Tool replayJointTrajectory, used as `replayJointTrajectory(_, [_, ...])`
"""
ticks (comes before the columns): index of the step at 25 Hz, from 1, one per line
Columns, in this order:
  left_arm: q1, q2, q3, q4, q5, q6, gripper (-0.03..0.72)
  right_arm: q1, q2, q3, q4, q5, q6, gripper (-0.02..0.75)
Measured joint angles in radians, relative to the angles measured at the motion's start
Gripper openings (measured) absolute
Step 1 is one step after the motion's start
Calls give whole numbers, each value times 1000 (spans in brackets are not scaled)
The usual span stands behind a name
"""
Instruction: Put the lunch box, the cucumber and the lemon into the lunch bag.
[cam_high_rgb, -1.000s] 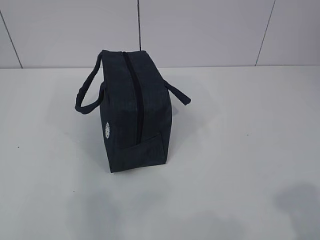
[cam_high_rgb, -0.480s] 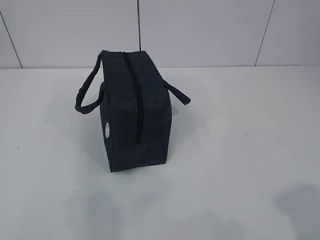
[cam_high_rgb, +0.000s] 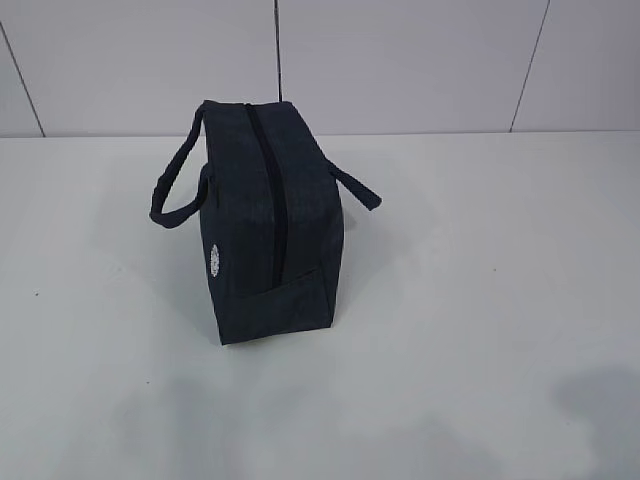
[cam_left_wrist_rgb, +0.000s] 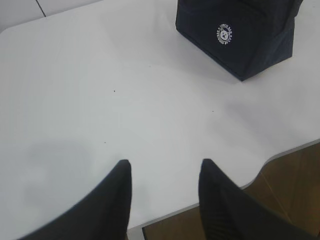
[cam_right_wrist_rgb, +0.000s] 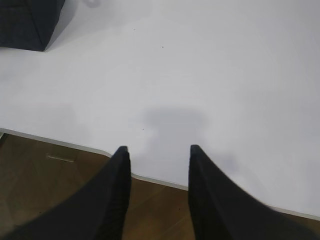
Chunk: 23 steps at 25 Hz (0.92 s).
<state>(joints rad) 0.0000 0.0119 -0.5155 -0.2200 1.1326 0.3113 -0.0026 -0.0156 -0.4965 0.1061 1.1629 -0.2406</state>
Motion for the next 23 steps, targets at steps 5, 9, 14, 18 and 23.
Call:
replayJointTrajectory(5, [0, 0, 0, 0, 0, 0, 299, 0, 0, 0, 0, 0, 0, 296])
replayJointTrajectory(9, [0, 0, 0, 0, 0, 0, 290, 0, 0, 0, 0, 0, 0, 296])
replayJointTrajectory(14, [0, 0, 0, 0, 0, 0, 283, 0, 0, 0, 0, 0, 0, 296])
replayJointTrajectory(18, [0, 0, 0, 0, 0, 0, 272, 0, 0, 0, 0, 0, 0, 296])
replayJointTrajectory(23, [0, 0, 0, 0, 0, 0, 269, 0, 0, 0, 0, 0, 0, 296])
